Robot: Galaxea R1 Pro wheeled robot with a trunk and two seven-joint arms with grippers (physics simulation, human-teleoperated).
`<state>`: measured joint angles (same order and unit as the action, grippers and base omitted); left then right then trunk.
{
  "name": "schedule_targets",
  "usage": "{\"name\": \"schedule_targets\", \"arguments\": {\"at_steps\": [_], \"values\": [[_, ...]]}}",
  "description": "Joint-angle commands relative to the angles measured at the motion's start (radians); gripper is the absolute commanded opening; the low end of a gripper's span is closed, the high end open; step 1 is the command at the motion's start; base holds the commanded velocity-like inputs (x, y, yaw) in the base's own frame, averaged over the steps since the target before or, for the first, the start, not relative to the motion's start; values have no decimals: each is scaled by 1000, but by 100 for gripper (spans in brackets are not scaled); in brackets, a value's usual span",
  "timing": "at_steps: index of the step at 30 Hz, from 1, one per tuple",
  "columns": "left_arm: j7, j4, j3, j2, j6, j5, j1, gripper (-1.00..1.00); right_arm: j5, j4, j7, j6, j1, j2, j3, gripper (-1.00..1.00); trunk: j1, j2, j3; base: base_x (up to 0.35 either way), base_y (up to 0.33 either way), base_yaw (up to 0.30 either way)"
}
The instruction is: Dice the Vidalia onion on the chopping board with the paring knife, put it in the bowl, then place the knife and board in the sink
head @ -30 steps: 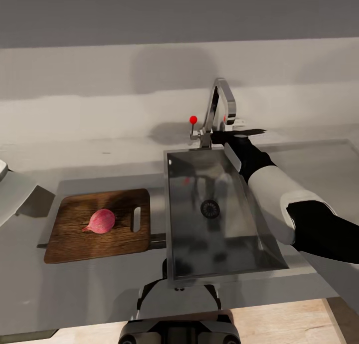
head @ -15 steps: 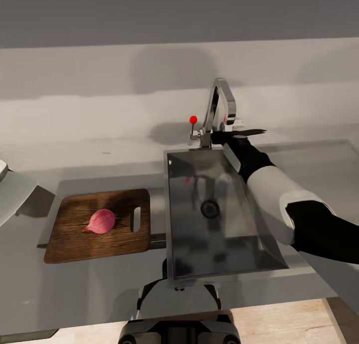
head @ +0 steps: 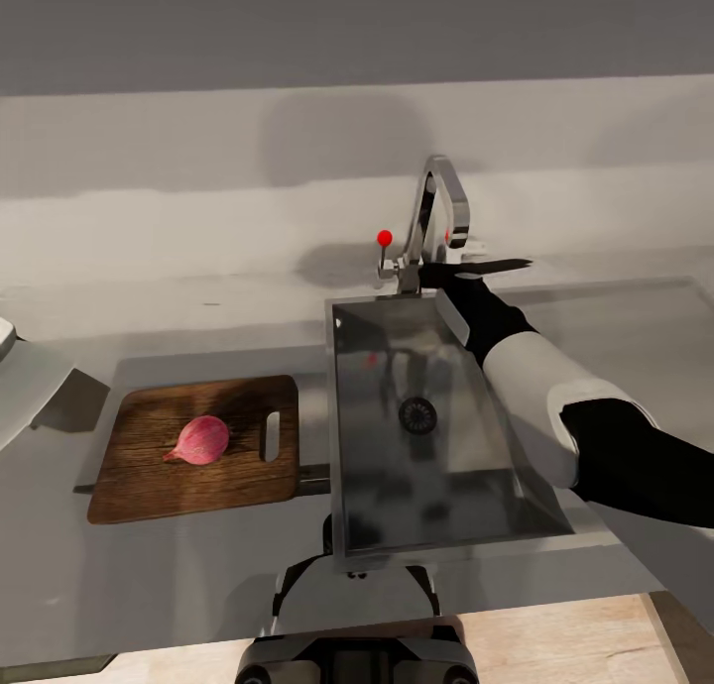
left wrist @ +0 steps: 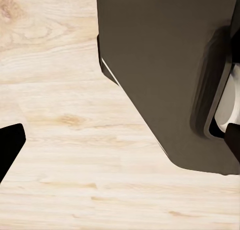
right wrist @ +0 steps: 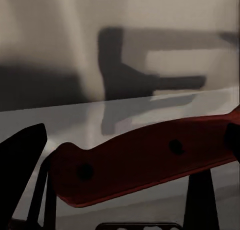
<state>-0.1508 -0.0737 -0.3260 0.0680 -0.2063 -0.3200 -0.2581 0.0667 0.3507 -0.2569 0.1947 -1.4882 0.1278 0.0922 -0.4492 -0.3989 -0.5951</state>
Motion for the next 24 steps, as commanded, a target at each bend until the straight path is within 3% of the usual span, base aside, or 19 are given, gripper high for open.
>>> {"name": "schedule_targets", "arguments": {"at_steps": [1,5,20,24], "values": [[-1,-5,-8,1,-7,-7,-2,100,18,-65,-11,4,0,47,11,100,-1,-1,-1,0,0,0],[-1,-5,-8,1,-7,-7,-2,100,18,-65,-76,-19,0,47,11,100,-1,-1,-1,0,0,0],[-1,-5,-8,2,-7,-6,-2,100,16,-42,-115,-28,0,47,10,100,-1,-1,-1,0,0,0],[-1,-5,-8,4,-8,-5,-2,100,15,1,-116,-21,0,47,12,100,-1,-1,-1,0,0,0]]}}
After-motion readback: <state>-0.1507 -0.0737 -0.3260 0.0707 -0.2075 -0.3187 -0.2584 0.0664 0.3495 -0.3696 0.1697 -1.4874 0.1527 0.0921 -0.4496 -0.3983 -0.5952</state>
